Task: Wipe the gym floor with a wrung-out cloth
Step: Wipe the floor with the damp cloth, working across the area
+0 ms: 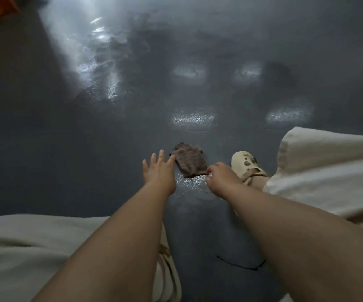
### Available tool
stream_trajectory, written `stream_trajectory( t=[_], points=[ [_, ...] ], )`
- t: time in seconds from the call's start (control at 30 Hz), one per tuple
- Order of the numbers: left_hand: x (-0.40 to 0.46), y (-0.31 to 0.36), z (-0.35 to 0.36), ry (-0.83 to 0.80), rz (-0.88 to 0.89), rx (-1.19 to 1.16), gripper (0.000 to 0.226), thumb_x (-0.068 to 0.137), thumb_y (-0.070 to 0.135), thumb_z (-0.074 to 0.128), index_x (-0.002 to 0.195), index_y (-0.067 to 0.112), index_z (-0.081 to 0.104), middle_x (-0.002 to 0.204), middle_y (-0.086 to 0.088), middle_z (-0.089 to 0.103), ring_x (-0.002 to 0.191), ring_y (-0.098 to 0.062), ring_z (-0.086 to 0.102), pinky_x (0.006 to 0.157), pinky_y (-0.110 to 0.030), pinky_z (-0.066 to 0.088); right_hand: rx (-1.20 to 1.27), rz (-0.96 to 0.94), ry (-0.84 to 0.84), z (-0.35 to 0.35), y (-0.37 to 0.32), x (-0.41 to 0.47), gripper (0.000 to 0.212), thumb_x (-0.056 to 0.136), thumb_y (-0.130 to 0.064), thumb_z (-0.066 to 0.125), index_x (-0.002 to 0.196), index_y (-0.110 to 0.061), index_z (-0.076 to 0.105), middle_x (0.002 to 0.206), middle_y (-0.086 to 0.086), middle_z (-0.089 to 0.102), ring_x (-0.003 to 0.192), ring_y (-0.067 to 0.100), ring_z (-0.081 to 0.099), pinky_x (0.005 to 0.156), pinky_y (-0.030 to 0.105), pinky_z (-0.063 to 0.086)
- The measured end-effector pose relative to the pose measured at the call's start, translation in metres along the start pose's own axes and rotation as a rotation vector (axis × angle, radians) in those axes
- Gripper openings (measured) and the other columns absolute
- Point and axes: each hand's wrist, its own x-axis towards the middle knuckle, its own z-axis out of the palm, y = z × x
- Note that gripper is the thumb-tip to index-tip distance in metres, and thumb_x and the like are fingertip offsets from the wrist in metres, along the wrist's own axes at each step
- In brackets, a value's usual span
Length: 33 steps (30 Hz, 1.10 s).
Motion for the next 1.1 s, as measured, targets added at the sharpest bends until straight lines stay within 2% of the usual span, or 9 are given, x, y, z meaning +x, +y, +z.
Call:
stream_trajectory(
  t=[0.17,0.3,0.43,0.53,0.6,0.7,0.8,0.97,1.1],
  points=[
    [0.023,0.005,0.008,-0.055,-0.029,-0.069,0.085,0.089,0.016,0.058,0.151,0.026,0.001,0.159,-0.005,-0.008,0.146,-0.027,-0.004,0.118,-0.045,0.006,-0.037,0.024,-0.018,-0.007,0.000,0.021,0.036,0.093,-0.020,0.045,0.127,-0.014,0.053,0.133,0.009,0.043,0.126,0.029,0.040,0.100,0.034,0.036],
    [0.052,0.016,0.025,-0.124,-0.050,-0.106,0.084,0.089,0.013,0.057,0.151,0.026,0.002,0.159,-0.006,-0.007,0.146,-0.027,-0.003,0.118,-0.044,0.007,-0.053,-0.023,-0.039,0.004,-0.007,0.054,0.038,0.094,-0.023,0.046,0.130,-0.011,0.050,0.135,0.010,0.042,0.128,0.029,0.038,0.101,0.037,0.036],
    [0.084,0.029,0.050,-0.203,-0.063,-0.157,0.080,0.091,0.015,0.054,0.151,0.026,0.003,0.159,-0.005,-0.007,0.146,-0.026,-0.003,0.118,-0.043,0.009,-0.109,-0.081,-0.055,0.023,-0.005,0.091,0.036,0.092,-0.017,0.047,0.127,-0.010,0.047,0.138,0.012,0.039,0.130,0.029,0.035,0.101,0.037,0.035],
    [0.106,0.032,0.067,-0.199,-0.083,-0.181,0.078,0.090,0.016,0.054,0.151,0.025,0.006,0.159,-0.004,-0.004,0.146,-0.025,0.001,0.118,-0.041,0.012,-0.193,-0.187,-0.081,0.041,-0.001,0.124,0.051,0.095,-0.016,0.043,0.144,-0.013,0.031,0.157,0.011,0.013,0.143,0.027,0.015,0.115,0.038,0.019],
    [0.118,0.030,0.078,-0.187,-0.120,-0.210,0.077,0.090,0.016,0.055,0.151,0.024,0.008,0.159,-0.004,0.000,0.146,-0.024,0.005,0.116,-0.038,0.014,-0.250,-0.261,-0.125,0.058,-0.002,0.145,0.057,0.099,-0.021,0.040,0.151,-0.017,0.017,0.159,0.008,-0.003,0.146,0.025,0.002,0.118,0.037,0.007],
    [0.127,0.029,0.094,-0.171,-0.197,-0.271,0.072,0.093,0.017,0.053,0.151,0.021,0.010,0.158,-0.005,0.003,0.145,-0.024,0.010,0.114,-0.035,0.019,-0.322,-0.354,-0.180,0.084,-0.005,0.167,0.063,0.100,-0.037,0.037,0.152,-0.022,0.004,0.159,0.005,-0.014,0.145,0.028,-0.010,0.117,0.040,-0.002],
    [0.133,0.037,0.108,-0.140,-0.223,-0.310,0.064,0.095,0.016,0.046,0.150,0.019,0.012,0.158,-0.005,0.006,0.143,-0.023,0.014,0.112,-0.034,0.022,-0.365,-0.433,-0.158,0.102,0.001,0.181,0.064,0.100,-0.046,0.030,0.152,-0.026,-0.002,0.158,0.003,-0.016,0.144,0.030,-0.016,0.116,0.041,-0.008],
    [0.145,0.060,0.119,-0.099,-0.209,-0.368,0.070,0.094,0.017,0.048,0.150,0.019,0.007,0.158,-0.004,0.004,0.142,-0.023,0.015,0.111,-0.033,0.024,-0.309,-0.503,-0.066,0.104,0.022,0.198,0.058,0.100,-0.042,0.029,0.151,-0.032,0.004,0.159,-0.004,-0.009,0.145,0.024,-0.014,0.116,0.035,-0.009],
    [0.150,0.069,0.118,-0.111,-0.130,-0.278,0.079,0.092,0.021,0.056,0.151,0.023,0.004,0.158,-0.006,-0.003,0.143,-0.024,0.008,0.113,-0.031,0.019,-0.274,-0.379,0.009,0.079,0.055,0.230,0.058,0.099,-0.038,0.030,0.151,-0.030,0.007,0.160,0.000,-0.005,0.146,0.024,-0.007,0.116,0.033,-0.004]
  ],
)
